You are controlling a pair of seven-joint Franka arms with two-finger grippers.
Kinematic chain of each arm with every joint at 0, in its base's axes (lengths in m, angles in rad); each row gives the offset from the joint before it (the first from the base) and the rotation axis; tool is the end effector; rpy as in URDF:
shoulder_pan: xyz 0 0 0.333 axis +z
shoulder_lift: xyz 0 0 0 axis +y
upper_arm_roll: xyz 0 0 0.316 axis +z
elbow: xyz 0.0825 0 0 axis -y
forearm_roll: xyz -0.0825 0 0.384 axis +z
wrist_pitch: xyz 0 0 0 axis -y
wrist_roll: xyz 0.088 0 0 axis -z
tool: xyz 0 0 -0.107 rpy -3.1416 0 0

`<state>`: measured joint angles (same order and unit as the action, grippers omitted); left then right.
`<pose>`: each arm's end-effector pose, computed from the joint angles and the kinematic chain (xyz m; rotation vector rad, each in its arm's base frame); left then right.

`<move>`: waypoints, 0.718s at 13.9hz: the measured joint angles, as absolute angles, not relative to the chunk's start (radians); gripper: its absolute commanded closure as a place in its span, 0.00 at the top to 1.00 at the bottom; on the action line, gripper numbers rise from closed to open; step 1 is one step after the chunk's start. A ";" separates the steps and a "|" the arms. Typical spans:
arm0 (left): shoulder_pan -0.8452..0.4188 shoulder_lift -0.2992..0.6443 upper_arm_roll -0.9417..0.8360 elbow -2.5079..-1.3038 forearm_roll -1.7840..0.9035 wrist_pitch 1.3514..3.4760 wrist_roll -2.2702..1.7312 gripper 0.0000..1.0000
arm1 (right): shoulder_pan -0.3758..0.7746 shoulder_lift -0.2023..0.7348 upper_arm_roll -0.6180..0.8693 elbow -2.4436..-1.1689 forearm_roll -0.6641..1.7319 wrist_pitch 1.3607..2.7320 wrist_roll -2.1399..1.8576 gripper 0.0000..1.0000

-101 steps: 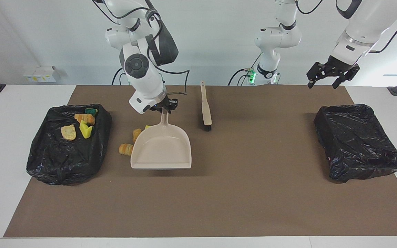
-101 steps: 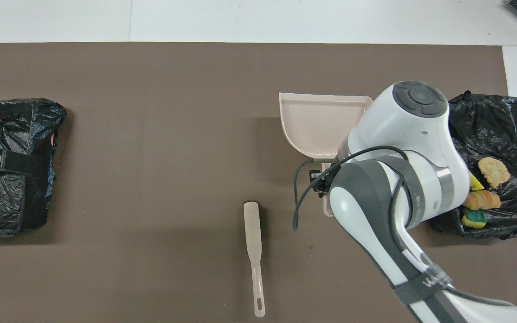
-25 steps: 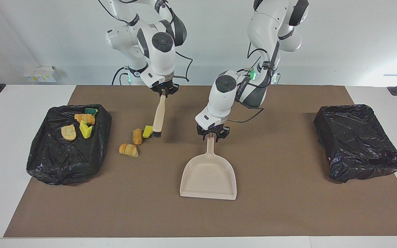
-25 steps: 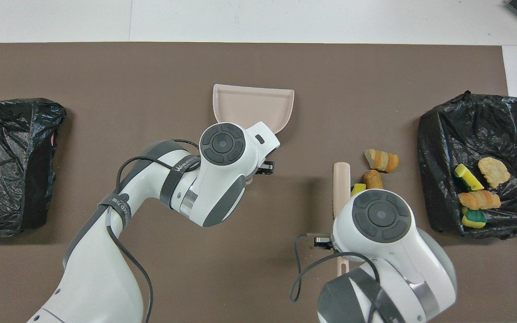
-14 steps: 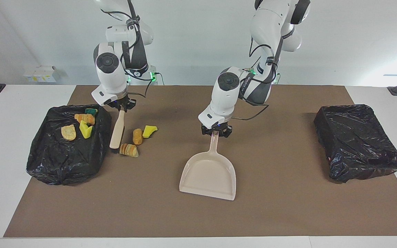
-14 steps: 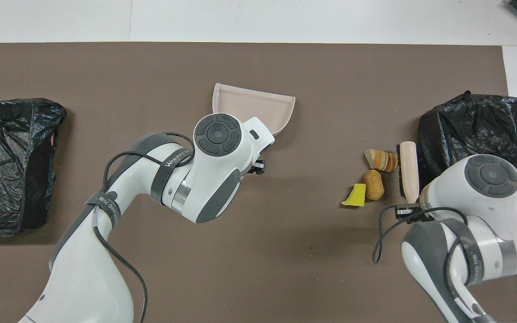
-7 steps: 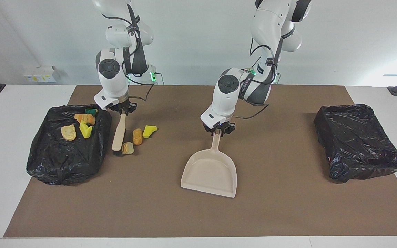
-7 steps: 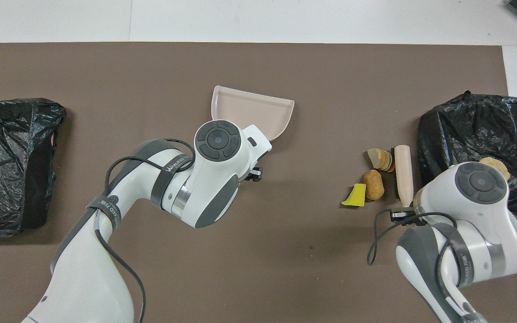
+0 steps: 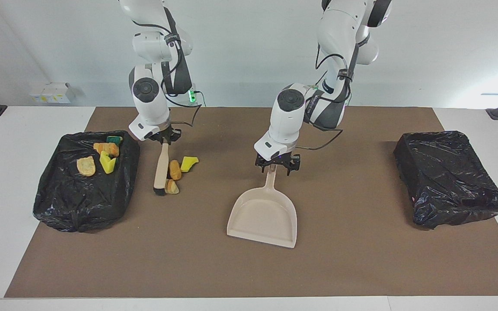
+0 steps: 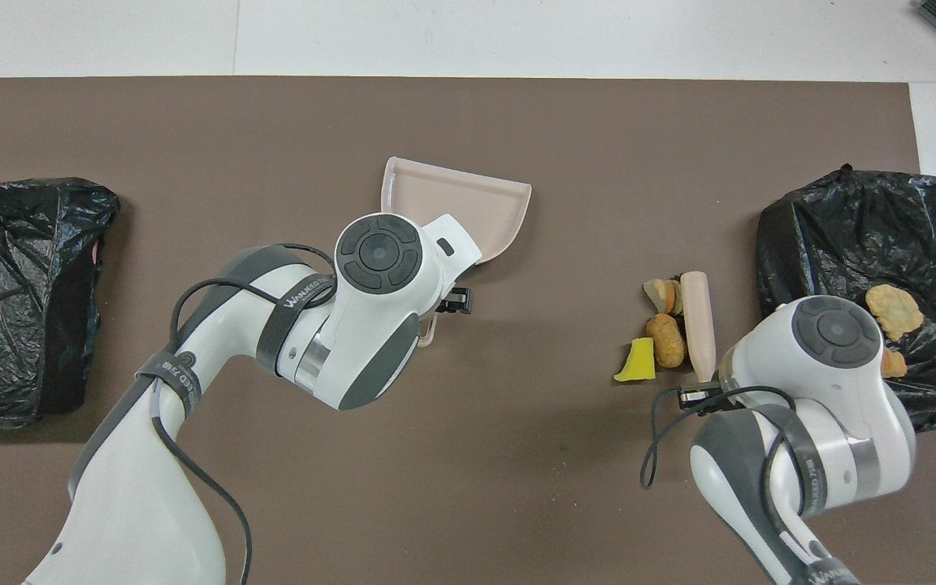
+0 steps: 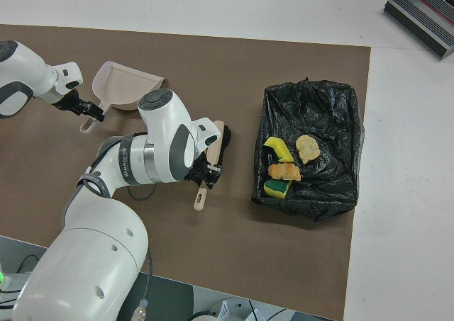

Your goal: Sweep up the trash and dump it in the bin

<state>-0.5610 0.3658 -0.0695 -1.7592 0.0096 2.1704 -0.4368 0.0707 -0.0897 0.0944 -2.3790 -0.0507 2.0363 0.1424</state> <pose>0.5297 -0.3815 0.3643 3.0887 -0.3002 0.0487 0.4500 0.0720 0.3387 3.0296 0.0754 -0.3699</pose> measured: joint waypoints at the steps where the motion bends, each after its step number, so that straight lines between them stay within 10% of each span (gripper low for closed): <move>1: -0.561 0.366 -0.071 -1.761 0.010 2.170 -0.437 0.64 | 0.077 -0.090 0.095 -2.379 -0.037 2.025 0.114 0.00; 2: -0.561 0.366 -0.072 -1.761 0.010 2.170 -0.437 0.61 | 0.081 -0.090 0.095 -2.379 -0.019 2.016 0.081 0.00; 4: -0.562 0.366 -0.076 -1.762 0.010 2.170 -0.436 0.02 | 0.101 -0.090 0.095 -2.376 0.016 1.999 0.047 0.00; 10: -0.557 0.366 -0.073 -1.762 0.013 2.169 -0.362 0.00 | 0.112 -0.089 0.091 -2.267 0.024 1.845 0.044 0.00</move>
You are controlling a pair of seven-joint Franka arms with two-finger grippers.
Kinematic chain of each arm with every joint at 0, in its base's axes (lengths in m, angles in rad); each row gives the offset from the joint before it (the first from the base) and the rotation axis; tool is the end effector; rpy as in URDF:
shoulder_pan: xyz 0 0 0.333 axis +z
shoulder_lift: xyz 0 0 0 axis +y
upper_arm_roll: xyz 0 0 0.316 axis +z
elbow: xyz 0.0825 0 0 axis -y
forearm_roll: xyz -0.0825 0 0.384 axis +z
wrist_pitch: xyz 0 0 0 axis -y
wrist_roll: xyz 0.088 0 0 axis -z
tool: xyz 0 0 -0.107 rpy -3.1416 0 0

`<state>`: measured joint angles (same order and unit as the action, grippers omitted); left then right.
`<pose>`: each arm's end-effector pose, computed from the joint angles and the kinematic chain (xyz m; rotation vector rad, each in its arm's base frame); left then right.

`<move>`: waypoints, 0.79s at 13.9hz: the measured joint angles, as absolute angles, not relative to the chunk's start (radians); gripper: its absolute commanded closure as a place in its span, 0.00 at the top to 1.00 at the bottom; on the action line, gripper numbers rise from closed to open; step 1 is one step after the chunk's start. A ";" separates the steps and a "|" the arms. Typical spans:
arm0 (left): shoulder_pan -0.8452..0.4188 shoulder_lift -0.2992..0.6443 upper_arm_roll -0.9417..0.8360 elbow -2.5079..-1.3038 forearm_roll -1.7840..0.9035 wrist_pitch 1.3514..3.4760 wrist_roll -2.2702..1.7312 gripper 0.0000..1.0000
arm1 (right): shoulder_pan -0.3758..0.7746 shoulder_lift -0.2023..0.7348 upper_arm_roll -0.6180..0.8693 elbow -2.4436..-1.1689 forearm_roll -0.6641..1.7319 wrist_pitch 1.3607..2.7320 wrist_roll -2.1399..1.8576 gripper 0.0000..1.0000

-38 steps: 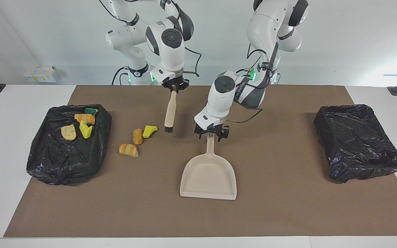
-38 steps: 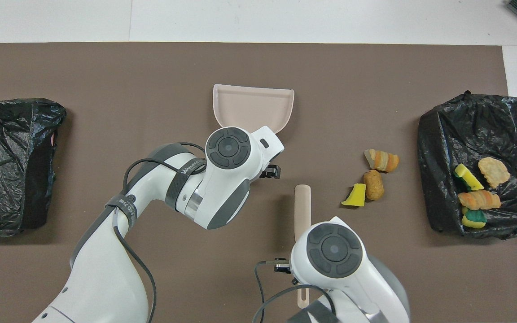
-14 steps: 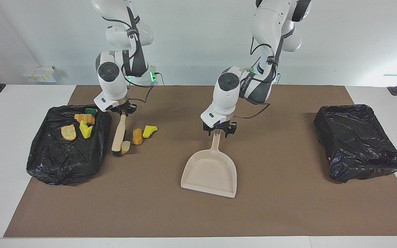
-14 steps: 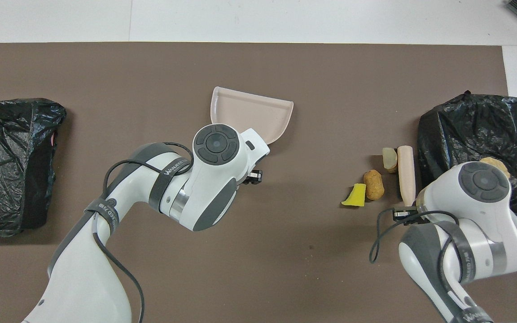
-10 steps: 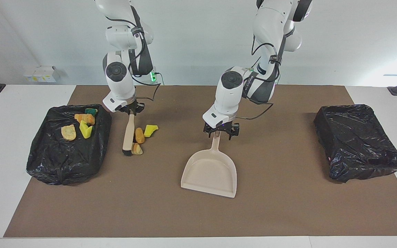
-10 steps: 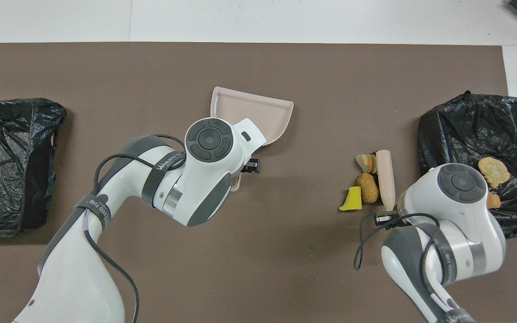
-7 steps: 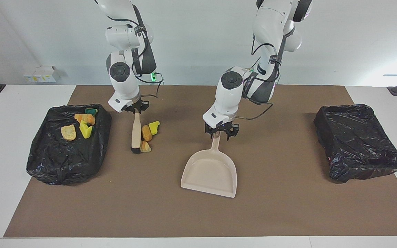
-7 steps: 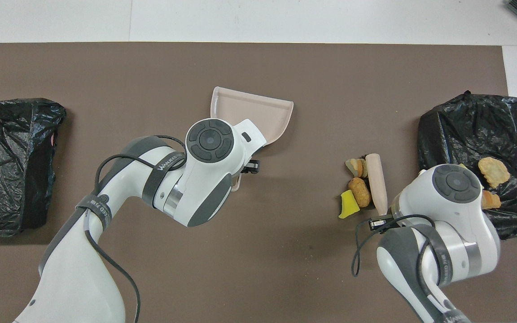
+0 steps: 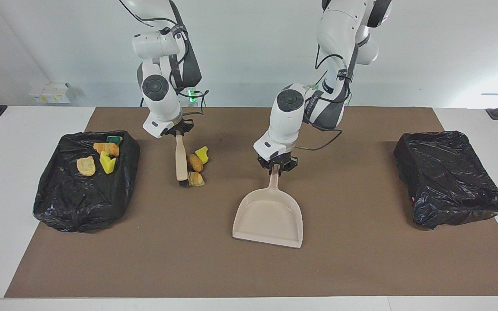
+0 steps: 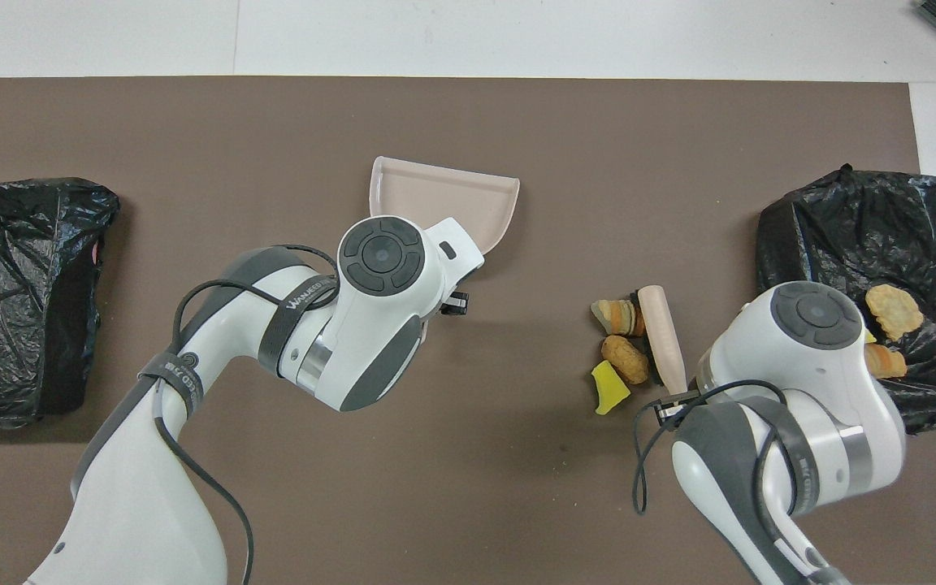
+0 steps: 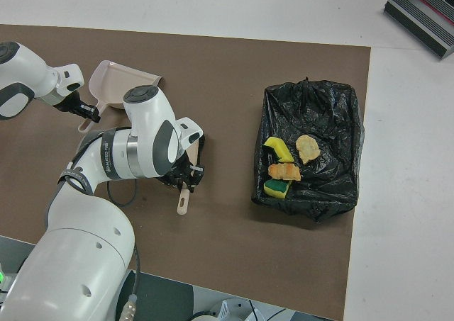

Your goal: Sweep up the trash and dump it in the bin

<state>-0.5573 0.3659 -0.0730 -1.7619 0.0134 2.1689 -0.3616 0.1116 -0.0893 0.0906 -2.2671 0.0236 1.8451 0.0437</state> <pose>0.5293 -0.3807 0.3629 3.0798 -0.4193 0.0467 0.4548 0.0953 0.3738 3.0632 0.2249 -0.5148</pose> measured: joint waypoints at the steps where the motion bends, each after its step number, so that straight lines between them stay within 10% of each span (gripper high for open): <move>1: -0.554 0.364 -0.067 -1.761 0.013 2.164 -0.329 0.00 | 0.102 -0.089 0.089 -2.253 0.024 1.833 0.042 0.00; 11: -0.343 0.138 -0.051 -1.778 0.018 1.841 0.371 0.00 | 0.085 -0.213 0.086 -2.475 0.031 1.922 0.073 0.00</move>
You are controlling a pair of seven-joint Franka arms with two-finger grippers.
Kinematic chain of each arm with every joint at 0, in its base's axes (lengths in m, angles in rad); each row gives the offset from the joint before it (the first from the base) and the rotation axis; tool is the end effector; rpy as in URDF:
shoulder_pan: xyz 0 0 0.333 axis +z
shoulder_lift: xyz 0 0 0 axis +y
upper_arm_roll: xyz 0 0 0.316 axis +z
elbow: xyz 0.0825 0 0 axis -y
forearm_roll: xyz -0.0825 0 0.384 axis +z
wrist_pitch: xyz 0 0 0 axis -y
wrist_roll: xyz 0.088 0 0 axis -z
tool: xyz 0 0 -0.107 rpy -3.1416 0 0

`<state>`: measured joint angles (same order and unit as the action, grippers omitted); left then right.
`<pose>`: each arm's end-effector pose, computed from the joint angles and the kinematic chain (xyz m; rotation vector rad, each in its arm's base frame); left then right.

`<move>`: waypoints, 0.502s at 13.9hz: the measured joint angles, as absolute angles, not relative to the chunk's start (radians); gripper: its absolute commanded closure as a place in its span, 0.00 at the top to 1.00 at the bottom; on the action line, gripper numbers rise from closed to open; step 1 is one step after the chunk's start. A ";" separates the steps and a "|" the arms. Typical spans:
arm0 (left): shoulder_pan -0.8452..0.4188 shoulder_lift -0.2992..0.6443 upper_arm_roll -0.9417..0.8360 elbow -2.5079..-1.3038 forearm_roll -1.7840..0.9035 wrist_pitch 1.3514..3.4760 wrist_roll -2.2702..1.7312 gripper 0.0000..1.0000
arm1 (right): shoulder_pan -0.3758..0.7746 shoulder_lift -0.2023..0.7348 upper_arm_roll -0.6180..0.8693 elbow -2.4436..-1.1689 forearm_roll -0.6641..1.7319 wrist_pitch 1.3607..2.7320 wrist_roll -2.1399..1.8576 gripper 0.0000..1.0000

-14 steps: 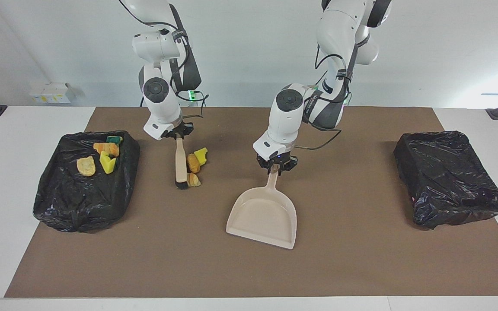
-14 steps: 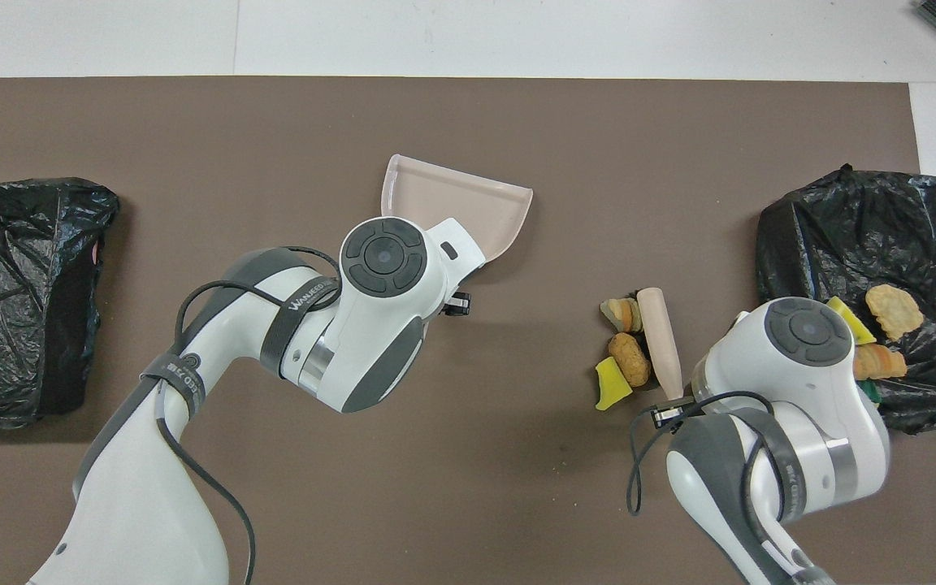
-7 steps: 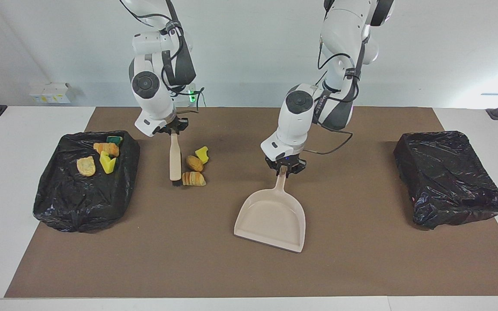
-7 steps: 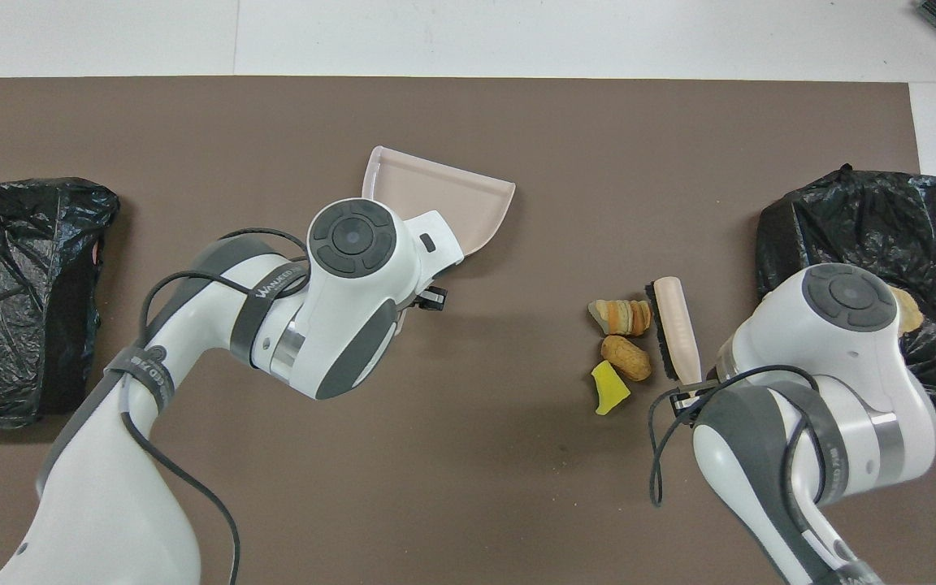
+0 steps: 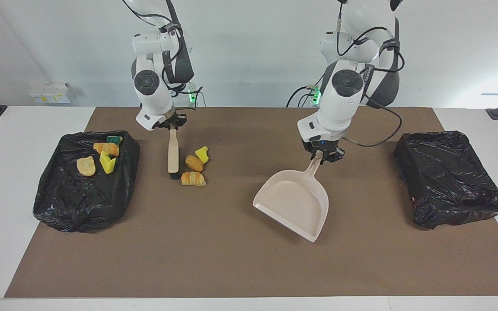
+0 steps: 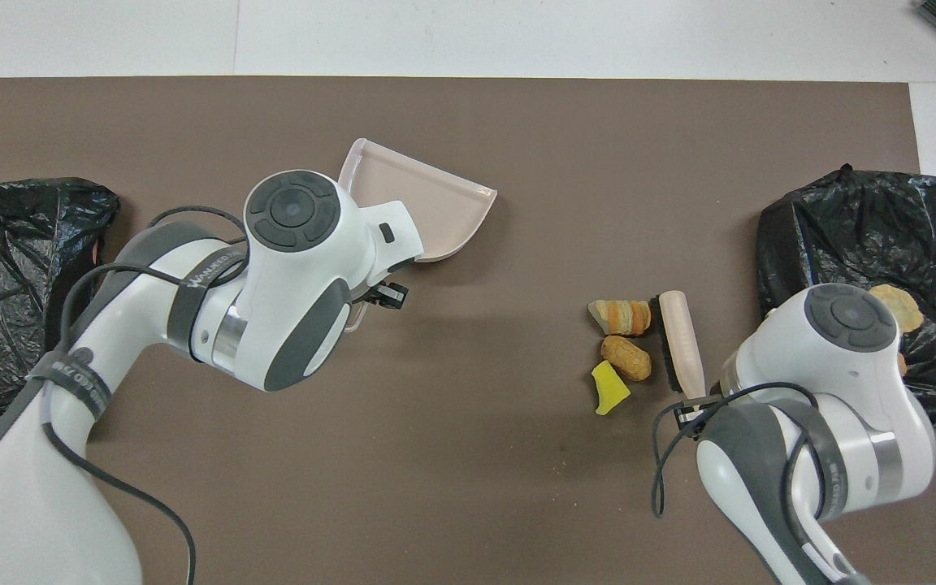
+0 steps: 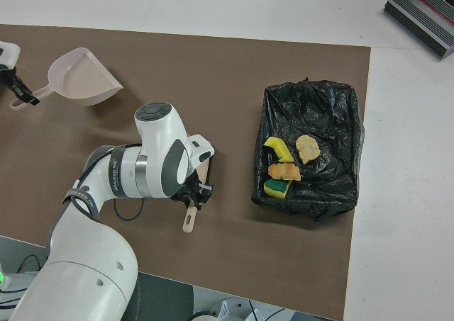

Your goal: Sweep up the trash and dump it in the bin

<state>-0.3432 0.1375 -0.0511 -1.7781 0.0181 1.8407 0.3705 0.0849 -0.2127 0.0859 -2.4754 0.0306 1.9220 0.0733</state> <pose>0.5495 -0.2257 0.4694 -2.8993 1.1749 0.1167 0.4033 0.0712 0.3472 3.0621 0.1179 -0.5258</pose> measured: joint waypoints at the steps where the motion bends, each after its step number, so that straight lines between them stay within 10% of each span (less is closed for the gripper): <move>1: -0.314 0.098 -0.050 -1.806 0.020 1.827 0.491 0.00 | 0.092 -0.215 0.088 -2.478 0.037 1.924 0.100 0.00; 7: -0.234 -0.061 -0.052 -2.006 0.069 1.846 1.019 0.00 | 0.164 -0.209 0.094 -2.488 0.101 1.947 0.275 0.00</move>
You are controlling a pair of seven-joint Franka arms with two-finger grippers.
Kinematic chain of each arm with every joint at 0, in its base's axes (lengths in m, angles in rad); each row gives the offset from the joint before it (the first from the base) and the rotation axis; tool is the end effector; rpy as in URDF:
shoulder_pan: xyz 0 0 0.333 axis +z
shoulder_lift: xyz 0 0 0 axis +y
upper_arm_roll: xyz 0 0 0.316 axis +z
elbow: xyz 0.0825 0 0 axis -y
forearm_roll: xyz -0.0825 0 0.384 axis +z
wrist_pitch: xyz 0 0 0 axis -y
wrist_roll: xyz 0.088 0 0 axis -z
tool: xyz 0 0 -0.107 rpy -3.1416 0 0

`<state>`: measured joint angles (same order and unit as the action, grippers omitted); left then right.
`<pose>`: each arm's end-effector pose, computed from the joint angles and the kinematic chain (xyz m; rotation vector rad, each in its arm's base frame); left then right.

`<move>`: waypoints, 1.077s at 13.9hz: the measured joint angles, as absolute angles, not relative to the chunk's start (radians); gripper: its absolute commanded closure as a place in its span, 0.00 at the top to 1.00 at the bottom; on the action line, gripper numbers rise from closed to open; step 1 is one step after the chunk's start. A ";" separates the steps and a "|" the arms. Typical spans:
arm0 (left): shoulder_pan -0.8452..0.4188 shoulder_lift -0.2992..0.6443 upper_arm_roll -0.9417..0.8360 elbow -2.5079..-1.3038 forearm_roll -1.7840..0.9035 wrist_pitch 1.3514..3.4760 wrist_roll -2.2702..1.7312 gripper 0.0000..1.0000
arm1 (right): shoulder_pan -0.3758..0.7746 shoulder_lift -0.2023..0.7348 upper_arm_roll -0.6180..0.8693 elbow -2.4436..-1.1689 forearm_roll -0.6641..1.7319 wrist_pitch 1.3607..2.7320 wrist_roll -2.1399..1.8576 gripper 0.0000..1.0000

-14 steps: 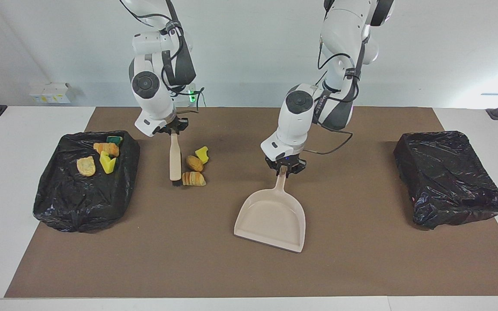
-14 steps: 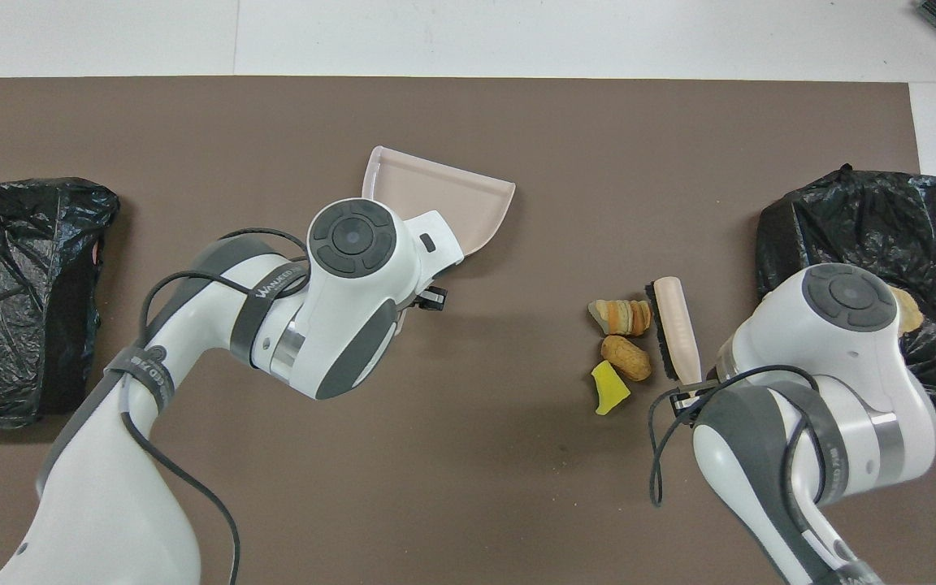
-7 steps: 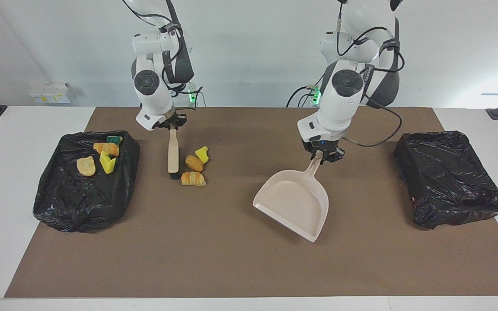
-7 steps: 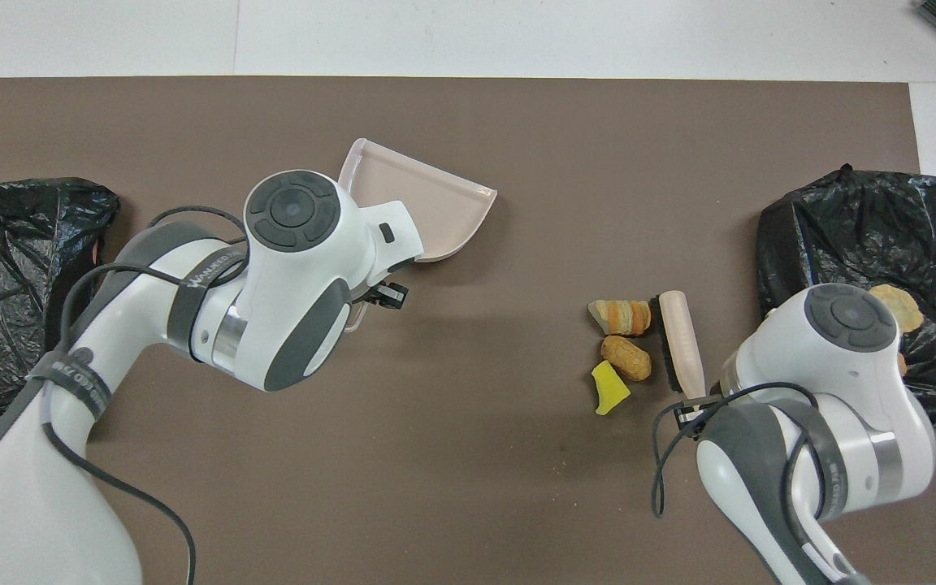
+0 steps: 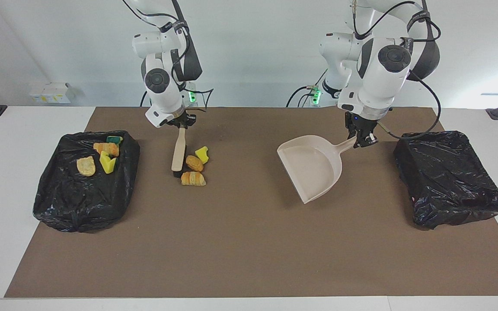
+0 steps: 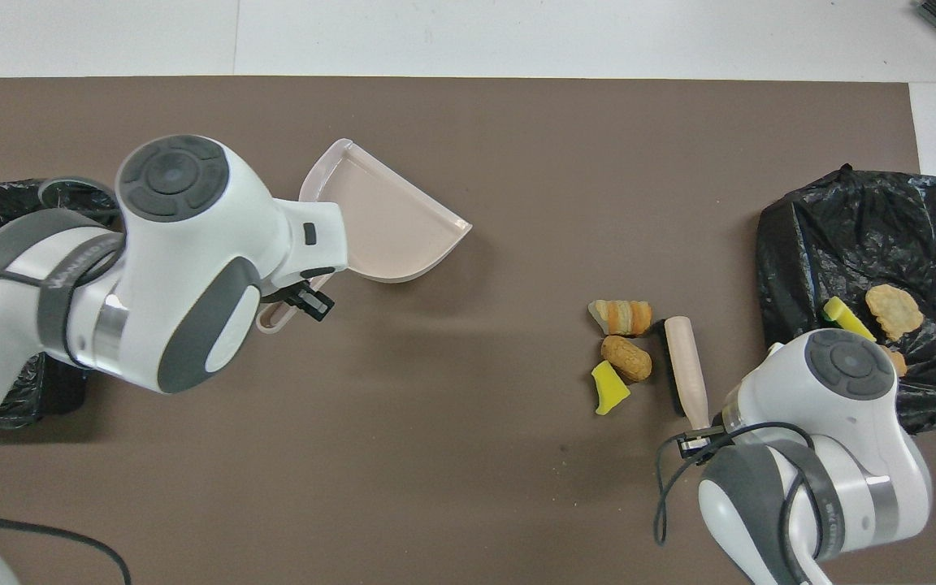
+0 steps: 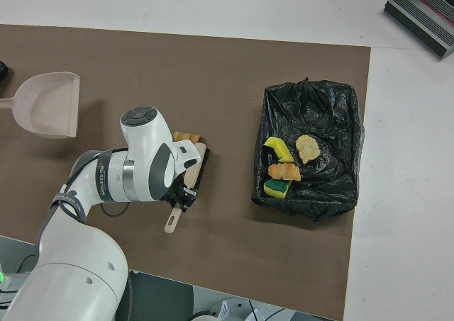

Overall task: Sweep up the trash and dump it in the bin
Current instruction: 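Place the dustpan by the trash while the right gripper sweeps trash in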

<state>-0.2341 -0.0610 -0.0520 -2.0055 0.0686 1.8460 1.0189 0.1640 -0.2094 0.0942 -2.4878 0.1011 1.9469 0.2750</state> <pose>0.5078 -0.1441 0.4751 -2.4489 1.9137 0.1812 0.3940 0.1104 0.3423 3.0734 -0.1154 -0.5242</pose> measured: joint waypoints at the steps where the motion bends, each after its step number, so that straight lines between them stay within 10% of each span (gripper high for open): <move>1: -0.234 -0.070 -0.056 -2.031 0.073 1.863 1.033 0.00 | 0.178 -0.206 0.094 -2.488 0.119 1.955 0.305 0.00; 15: -0.385 -0.062 -0.079 -2.214 0.132 2.062 0.896 0.00 | 0.401 -0.009 0.098 -2.305 0.256 2.068 0.489 0.00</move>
<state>-0.3849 -0.0625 -0.0787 -2.2137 0.1320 2.0624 0.8957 0.4008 -0.0088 0.0977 -2.3046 0.2559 2.0679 0.4893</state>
